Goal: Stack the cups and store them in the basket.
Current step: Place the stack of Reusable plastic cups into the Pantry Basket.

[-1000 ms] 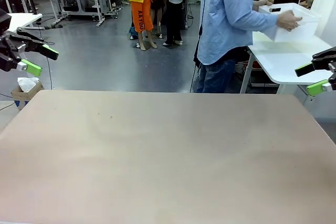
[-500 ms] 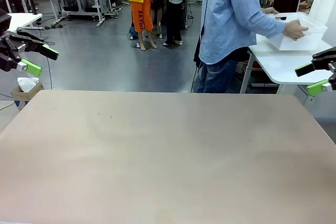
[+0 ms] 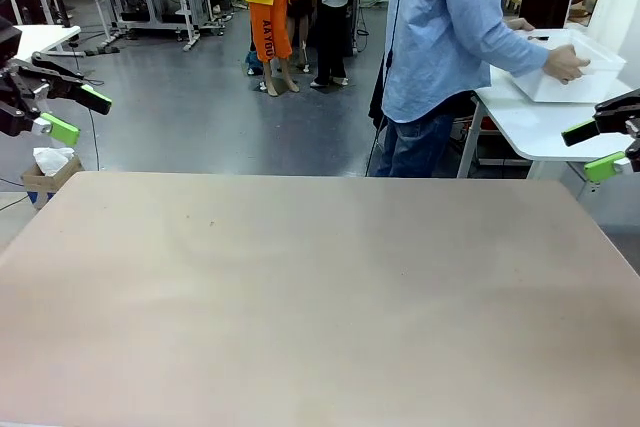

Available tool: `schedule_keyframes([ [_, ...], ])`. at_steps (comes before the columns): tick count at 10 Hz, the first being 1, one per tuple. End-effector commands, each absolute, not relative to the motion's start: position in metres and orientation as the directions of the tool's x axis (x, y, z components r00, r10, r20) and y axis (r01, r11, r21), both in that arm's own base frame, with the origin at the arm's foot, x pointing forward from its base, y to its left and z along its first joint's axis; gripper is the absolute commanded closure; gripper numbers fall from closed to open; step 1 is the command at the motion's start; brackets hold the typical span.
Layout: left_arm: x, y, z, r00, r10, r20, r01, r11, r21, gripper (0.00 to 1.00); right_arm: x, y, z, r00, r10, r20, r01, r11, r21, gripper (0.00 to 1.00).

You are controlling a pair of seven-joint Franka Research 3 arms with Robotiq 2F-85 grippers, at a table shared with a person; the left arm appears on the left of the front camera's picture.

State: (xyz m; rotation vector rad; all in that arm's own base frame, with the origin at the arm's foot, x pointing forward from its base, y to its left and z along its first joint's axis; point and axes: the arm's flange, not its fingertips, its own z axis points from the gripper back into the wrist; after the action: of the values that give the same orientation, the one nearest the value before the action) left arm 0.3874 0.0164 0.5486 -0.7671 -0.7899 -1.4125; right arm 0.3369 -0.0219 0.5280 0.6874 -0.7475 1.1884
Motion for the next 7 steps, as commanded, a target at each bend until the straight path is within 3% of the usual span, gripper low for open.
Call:
schedule_keyframes([
  [1,0.3876,0.0174,0.5510,-0.001,-0.544,0.839,1.000,0.009,0.007,0.00,0.3381,-0.0216,0.5310,0.196,0.534,0.823,-0.969,0.231,0.081,0.00],
  [7,0.3876,0.0174,0.5510,-0.001,-0.544,0.839,1.000,0.009,0.007,0.00,0.3381,-0.0216,0.5310,0.196,0.534,0.823,-0.969,0.231,0.081,0.00],
])
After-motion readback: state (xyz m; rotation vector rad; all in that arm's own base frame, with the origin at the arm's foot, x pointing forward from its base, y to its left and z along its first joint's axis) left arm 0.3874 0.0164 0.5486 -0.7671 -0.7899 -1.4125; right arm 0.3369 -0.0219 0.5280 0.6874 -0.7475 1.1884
